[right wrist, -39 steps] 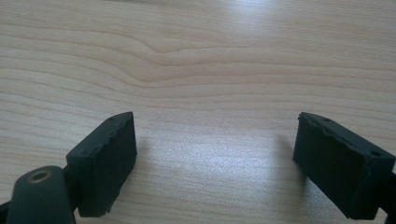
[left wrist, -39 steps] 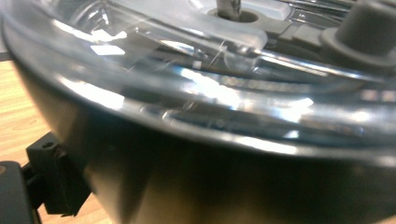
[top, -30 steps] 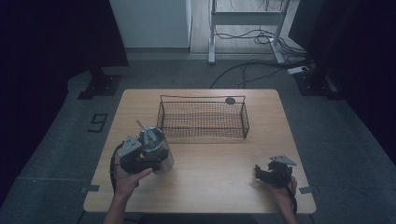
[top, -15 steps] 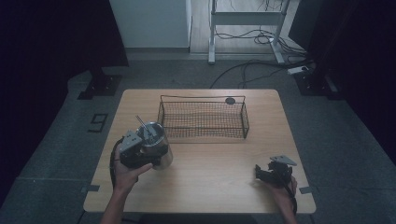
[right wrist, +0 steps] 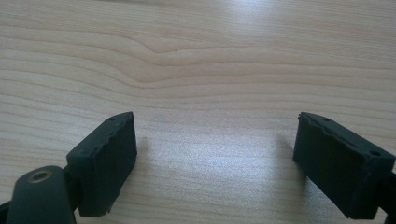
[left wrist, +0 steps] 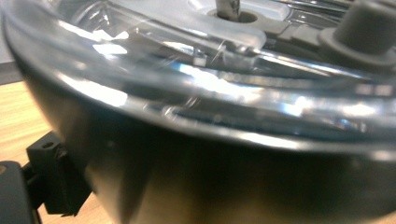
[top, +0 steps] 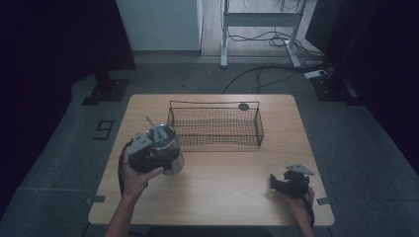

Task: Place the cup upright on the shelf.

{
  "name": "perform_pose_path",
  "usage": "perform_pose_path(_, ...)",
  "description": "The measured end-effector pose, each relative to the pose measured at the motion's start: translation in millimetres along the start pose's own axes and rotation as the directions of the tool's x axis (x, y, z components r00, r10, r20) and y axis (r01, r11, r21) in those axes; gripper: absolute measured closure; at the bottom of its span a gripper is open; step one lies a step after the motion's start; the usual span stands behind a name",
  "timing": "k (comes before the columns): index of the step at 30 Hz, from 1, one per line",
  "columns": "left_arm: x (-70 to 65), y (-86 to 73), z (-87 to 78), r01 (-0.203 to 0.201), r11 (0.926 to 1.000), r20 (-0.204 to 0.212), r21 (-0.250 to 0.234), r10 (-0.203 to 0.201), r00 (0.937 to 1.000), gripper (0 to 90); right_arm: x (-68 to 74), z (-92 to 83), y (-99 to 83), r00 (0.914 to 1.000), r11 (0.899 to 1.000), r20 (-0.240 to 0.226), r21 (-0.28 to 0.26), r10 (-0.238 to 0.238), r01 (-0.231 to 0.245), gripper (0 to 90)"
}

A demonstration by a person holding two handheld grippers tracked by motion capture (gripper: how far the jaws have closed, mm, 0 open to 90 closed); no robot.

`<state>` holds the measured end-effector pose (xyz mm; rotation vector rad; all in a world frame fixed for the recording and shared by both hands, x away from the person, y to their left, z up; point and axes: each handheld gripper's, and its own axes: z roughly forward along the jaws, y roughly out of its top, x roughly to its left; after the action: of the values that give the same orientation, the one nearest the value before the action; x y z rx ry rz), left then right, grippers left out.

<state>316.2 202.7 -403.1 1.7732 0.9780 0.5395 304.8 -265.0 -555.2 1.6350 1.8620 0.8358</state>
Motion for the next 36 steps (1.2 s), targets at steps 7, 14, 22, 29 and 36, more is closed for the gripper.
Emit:
perform_pose_path(7, -0.2, 8.2, 2.6, -0.010, 1.0000, -0.001, -0.003, 0.010, 1.0000, 3.4, -0.1, 0.1, 0.2, 1.0000, 1.000, 0.001, 0.000, 0.001, -0.001, 13.0)
perform_pose_path(14, 0.0, 15.1, 7.9, -0.016, 0.9999, 0.000, -0.004, 0.016, 0.9999, 3.4, -0.1, 0.2, 0.2, 1.0000, 1.000, 0.002, 0.000, 0.001, -0.001, 13.0)
perform_pose_path(22, 0.1, 21.3, 13.0, -0.018, 0.9998, 0.002, -0.006, 0.018, 0.9998, 3.4, -0.4, 0.3, 0.3, 1.0000, 1.000, 0.002, -0.001, 0.001, -0.001, 12.9)
perform_pose_path(29, 1.5, 26.3, 16.9, -0.013, 0.9999, -0.002, -0.008, 0.013, 0.9999, 3.5, -0.2, 0.3, 0.4, 1.0000, 1.000, 0.002, 0.001, 0.004, -0.004, 12.9)
perform_pose_path(36, 1.1, 33.4, 20.9, -0.021, 0.9998, -0.004, -0.007, 0.021, 0.9998, 3.5, -0.2, 0.3, 0.4, 1.0000, 1.000, 0.002, 0.001, 0.004, -0.004, 13.0)
